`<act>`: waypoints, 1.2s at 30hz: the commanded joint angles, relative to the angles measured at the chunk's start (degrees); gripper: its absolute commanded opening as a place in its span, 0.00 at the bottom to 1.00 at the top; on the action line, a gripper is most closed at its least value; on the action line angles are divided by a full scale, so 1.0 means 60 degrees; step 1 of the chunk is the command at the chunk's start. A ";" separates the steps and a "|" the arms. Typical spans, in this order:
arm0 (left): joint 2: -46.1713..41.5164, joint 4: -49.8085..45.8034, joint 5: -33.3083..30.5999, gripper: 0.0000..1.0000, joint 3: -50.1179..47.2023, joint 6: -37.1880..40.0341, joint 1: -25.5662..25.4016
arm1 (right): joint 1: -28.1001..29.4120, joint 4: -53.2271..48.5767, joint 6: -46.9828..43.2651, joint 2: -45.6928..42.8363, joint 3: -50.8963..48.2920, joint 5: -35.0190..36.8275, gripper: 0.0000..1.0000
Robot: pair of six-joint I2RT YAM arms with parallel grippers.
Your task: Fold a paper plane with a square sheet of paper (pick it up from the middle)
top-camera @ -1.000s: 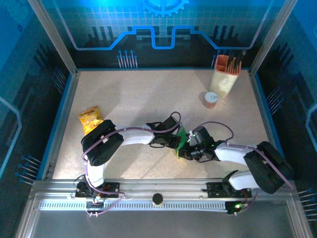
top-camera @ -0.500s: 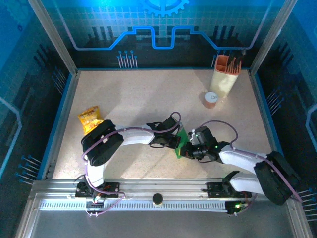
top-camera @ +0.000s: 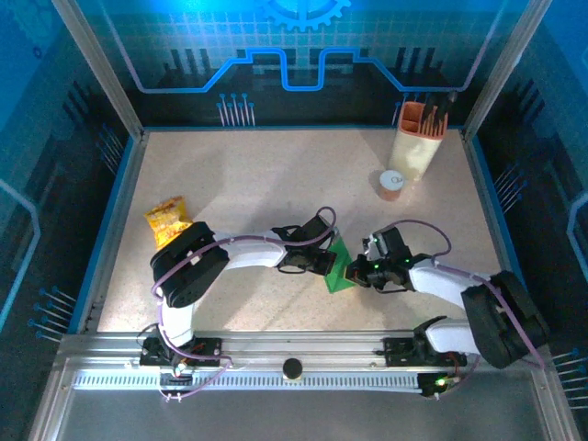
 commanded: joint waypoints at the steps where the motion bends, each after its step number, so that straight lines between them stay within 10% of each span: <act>1: 0.0000 -0.0244 -0.0218 0.00 0.0322 0.0125 0.0004 | -0.0101 -0.0359 -0.0400 0.0494 0.0061 0.0082 0.00; 36: 0.0152 -0.0994 -0.0862 0.00 0.0562 0.0432 0.0004 | -0.0165 -0.0551 -0.0550 0.0848 0.0051 0.0403 0.00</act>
